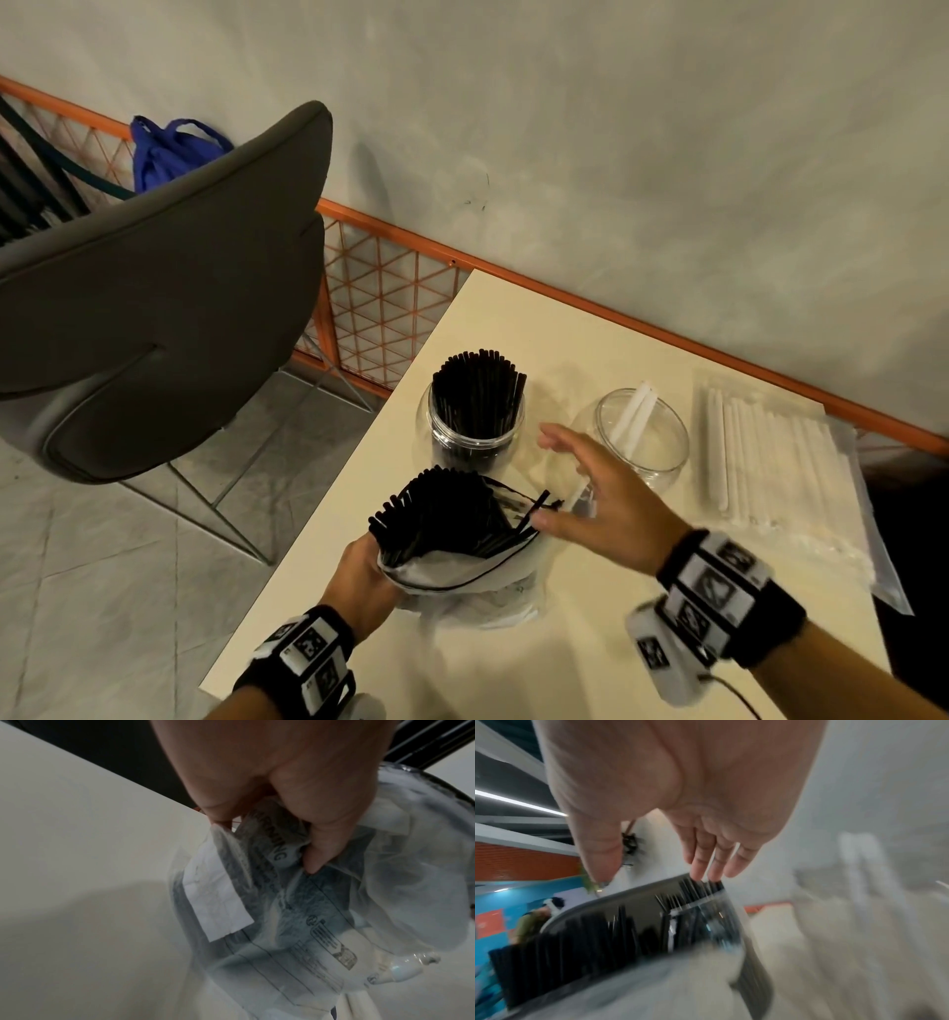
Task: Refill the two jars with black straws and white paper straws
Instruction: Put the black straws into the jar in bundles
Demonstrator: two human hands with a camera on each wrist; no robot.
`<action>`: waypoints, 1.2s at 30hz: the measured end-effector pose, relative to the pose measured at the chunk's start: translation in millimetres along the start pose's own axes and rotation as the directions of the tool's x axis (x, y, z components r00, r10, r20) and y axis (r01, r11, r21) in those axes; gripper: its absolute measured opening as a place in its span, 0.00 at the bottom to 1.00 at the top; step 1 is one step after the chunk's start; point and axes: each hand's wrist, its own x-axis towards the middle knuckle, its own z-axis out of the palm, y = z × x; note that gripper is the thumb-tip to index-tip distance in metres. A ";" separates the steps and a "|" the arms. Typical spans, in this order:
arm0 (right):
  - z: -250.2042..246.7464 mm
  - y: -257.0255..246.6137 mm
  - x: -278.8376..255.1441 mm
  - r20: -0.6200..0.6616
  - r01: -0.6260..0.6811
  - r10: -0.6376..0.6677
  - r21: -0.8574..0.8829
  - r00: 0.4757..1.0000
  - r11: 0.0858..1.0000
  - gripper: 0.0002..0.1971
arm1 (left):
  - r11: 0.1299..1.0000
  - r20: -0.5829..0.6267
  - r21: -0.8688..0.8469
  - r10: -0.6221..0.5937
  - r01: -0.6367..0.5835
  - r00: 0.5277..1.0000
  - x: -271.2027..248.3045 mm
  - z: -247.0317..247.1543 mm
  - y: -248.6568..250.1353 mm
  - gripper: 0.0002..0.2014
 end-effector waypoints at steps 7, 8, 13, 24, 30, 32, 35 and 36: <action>65.9 43.5 -30.3 0.030 -0.221 0.221 0.249 0.975 0.943 0.51 | 0.997 0.108 -0.029 0.071 -0.068 0.992 -3.3 -0.3 -0.3 0.16; 70.1 42.0 -28.7 0.004 -0.215 0.222 0.270 0.975 0.938 0.49 | 0.995 0.132 -0.042 0.095 -0.090 0.987 -4.1 0.6 3.4 0.18; 78.4 32.3 -13.0 -0.001 -0.197 0.201 0.182 0.980 0.963 0.52 | 0.968 0.185 -0.120 0.239 -0.219 0.953 0.3 3.5 11.5 0.43; 85.1 10.9 5.2 0.176 -0.239 0.211 0.160 0.962 0.958 0.56 | 0.861 0.516 -0.429 -0.015 0.273 0.857 4.5 19.9 48.6 0.12; 91.4 14.2 0.0 0.073 -0.136 0.118 0.352 0.990 0.926 0.48 | 0.213 0.676 -0.698 -0.120 0.684 0.727 5.2 24.5 52.0 0.24; 93.5 15.3 1.9 0.039 -0.098 0.090 0.366 0.995 0.925 0.44 | 0.229 0.649 -0.723 -0.095 0.651 0.755 3.8 24.4 55.6 0.29; 87.6 9.0 6.4 -0.089 -0.013 0.044 0.319 0.995 0.948 0.38 | 0.307 0.567 -0.777 -0.041 0.550 0.823 1.8 21.1 72.9 0.30; 84.5 7.7 6.8 -0.132 0.030 0.012 0.311 0.991 0.950 0.35 | 0.357 0.526 -0.794 -0.001 0.492 0.850 -1.1 18.8 79.5 0.29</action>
